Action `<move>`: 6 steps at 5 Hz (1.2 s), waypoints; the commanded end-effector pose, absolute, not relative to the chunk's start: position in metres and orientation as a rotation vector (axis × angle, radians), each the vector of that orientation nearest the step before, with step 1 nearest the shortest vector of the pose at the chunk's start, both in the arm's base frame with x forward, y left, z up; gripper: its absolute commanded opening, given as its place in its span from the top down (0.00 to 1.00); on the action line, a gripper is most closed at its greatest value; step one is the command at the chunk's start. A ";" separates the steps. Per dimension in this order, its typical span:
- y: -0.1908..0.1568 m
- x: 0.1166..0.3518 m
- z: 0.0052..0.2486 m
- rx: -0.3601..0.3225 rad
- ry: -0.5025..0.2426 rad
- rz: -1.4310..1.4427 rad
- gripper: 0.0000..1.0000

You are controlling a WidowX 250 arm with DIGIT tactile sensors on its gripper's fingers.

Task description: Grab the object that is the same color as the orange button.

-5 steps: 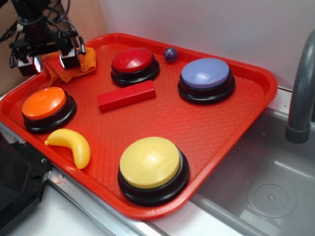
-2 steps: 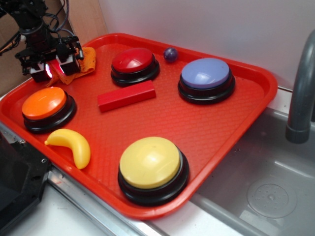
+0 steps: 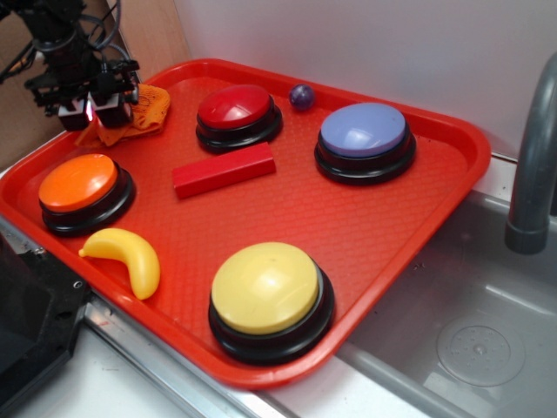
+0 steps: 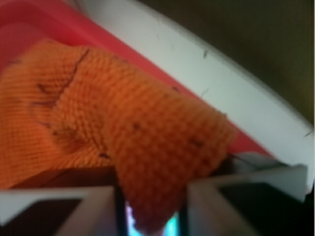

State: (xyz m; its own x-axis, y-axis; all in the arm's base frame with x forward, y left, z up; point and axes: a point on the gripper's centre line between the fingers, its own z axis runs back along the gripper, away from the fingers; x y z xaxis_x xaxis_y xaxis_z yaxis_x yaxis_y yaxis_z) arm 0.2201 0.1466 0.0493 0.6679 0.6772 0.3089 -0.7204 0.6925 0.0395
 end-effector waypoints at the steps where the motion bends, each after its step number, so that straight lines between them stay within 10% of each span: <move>1: 0.105 0.225 0.119 0.045 -0.336 0.454 1.00; 3: 0.037 0.214 0.167 -0.046 -0.176 0.138 1.00; 6: 0.011 0.201 0.174 -0.051 -0.110 0.058 1.00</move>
